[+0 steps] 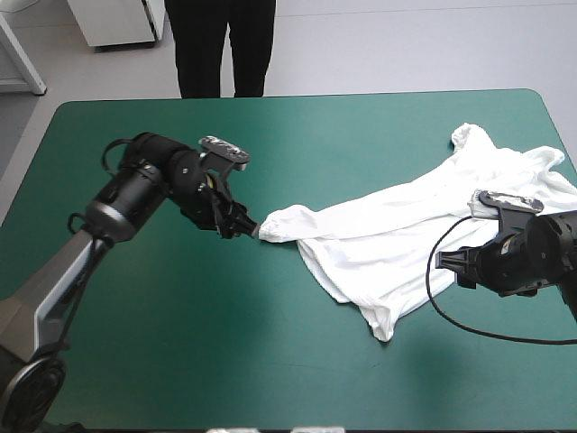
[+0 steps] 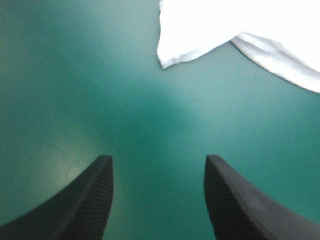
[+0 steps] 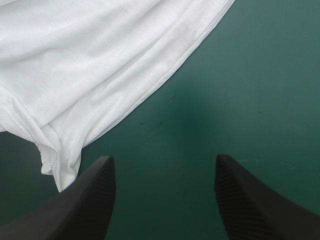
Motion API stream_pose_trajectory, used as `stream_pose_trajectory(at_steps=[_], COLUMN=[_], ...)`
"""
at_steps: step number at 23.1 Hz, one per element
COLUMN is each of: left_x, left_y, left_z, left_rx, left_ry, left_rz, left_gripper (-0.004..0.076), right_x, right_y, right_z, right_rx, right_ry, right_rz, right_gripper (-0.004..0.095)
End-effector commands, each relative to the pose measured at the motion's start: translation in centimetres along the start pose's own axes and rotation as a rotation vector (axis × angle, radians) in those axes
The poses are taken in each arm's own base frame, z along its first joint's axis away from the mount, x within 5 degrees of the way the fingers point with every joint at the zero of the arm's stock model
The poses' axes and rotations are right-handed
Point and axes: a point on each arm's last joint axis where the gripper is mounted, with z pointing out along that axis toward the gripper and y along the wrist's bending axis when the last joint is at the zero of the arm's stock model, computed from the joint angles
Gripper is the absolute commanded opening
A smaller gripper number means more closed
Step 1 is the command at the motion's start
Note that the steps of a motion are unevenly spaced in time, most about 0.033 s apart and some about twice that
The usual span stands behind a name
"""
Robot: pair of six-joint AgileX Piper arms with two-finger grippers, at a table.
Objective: Fold the cloth
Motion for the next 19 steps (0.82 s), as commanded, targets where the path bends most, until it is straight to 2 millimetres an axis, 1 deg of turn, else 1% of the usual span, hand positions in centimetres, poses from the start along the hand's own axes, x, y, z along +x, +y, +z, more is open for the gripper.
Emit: stream_pose_trajectory(at_steps=[1, 3, 9, 12, 15, 16, 19], left_x=[-2.1, -3.1, -5.0, -6.0, -6.4, -6.5, -6.5], left_y=[-1.0, -1.0, -1.4, -1.5, -1.7, -1.6, -1.6], left_z=[0.0, 1.6, 5.3, 8.2, 10.3, 11.3, 13.8], left_rx=[-0.071, -0.066, -0.026, -0.015, 0.005, 0.005, 0.007], left_ry=[-0.047, -0.022, 0.018, 0.053, 0.069, 0.077, 0.119], left_rz=[0.038, 0.038, 0.050, 0.053, 0.061, 0.059, 0.060], left_gripper=[0.0403, 0.0403, 0.0403, 0.0403, 0.0403, 0.0403, 0.0403], right_x=[-0.1, -0.1, -0.1, -0.1, -0.1, 0.0, 0.0], right_y=[0.0, 0.0, 0.0, 0.0, -0.1, 0.0, 0.0], right_z=[-1.0, -1.0, -1.0, -1.0, -1.0, -1.0, -1.0], right_rx=[-0.005, -0.011, -0.005, -0.005, -0.003, -0.007, -0.010], right_ry=[-0.049, -0.046, -0.048, -0.048, -0.043, -0.035, -0.035], right_rz=[-0.015, -0.013, -0.015, -0.015, -0.015, -0.013, -0.012], right_gripper=[0.0553, 0.0553, 0.0553, 0.0553, 0.0553, 0.0553, 0.0553])
